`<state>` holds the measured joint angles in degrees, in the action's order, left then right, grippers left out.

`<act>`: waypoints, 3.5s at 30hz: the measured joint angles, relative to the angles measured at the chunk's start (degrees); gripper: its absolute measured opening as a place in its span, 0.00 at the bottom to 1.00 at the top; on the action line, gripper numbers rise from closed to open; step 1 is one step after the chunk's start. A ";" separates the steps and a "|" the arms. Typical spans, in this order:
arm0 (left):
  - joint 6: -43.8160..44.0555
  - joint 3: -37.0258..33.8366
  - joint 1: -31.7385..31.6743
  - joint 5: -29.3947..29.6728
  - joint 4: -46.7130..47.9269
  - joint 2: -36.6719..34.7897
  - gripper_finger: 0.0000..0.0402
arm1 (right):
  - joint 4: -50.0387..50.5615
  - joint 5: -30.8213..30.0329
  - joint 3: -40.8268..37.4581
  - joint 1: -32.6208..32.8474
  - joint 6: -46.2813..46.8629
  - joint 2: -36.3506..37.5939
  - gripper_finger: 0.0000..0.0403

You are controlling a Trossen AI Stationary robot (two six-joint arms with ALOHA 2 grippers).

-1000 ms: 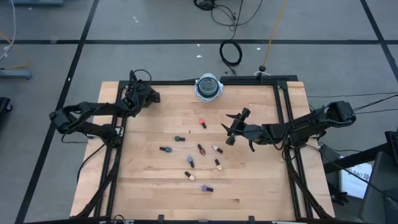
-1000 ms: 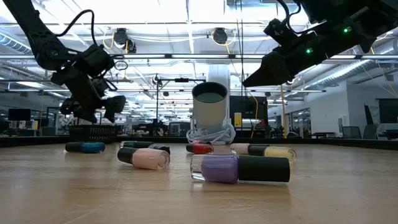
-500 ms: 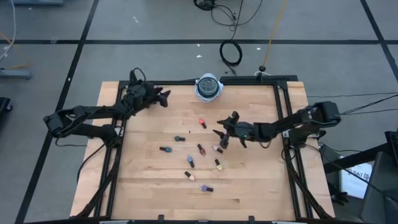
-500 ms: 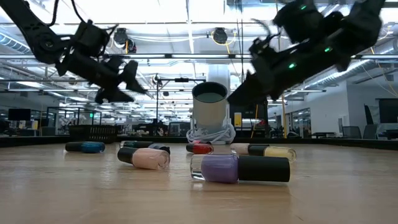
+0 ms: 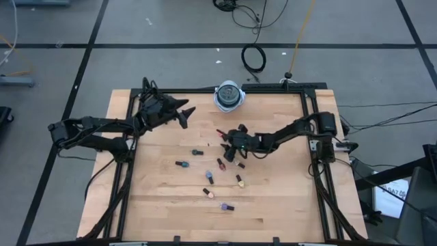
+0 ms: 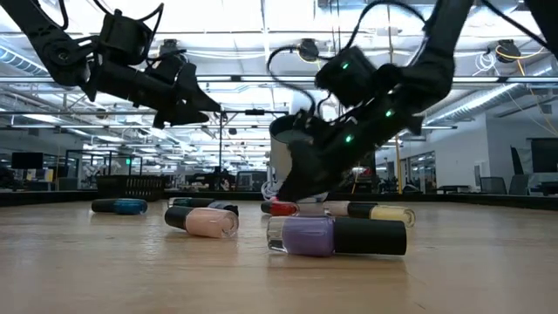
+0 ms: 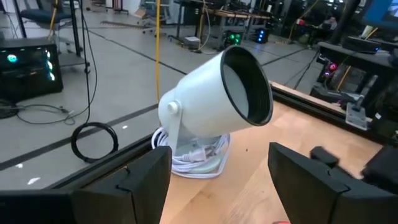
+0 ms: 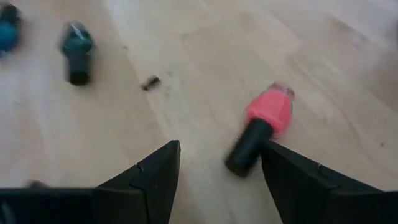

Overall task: Pick & Place Nail Polish
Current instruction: Put the pink nail polish bottle into the black bin

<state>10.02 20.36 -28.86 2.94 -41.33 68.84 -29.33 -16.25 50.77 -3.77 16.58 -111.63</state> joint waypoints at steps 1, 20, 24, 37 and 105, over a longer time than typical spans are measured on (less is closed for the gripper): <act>0.04 0.00 0.04 0.00 -0.28 0.00 0.64 | 0.76 -0.02 0.63 -0.22 0.08 -0.87 0.53; 0.17 0.00 0.02 0.02 -0.97 0.00 0.64 | 5.39 -0.15 1.61 -3.19 -0.91 -1.84 0.28; 0.17 0.00 0.02 0.02 -0.95 0.02 0.64 | 5.39 1.23 1.58 -3.34 -2.59 -1.84 0.18; 0.22 0.00 0.02 0.02 -0.87 0.02 0.64 | 5.29 12.12 1.29 -3.23 -6.94 1.20 0.13; 0.63 0.00 0.06 0.00 -0.72 0.04 0.64 | -58.01 64.32 -9.96 8.02 9.50 15.86 0.13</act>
<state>10.66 20.36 -28.80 2.94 -42.05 68.88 -87.34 48.07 40.82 4.25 26.08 -95.77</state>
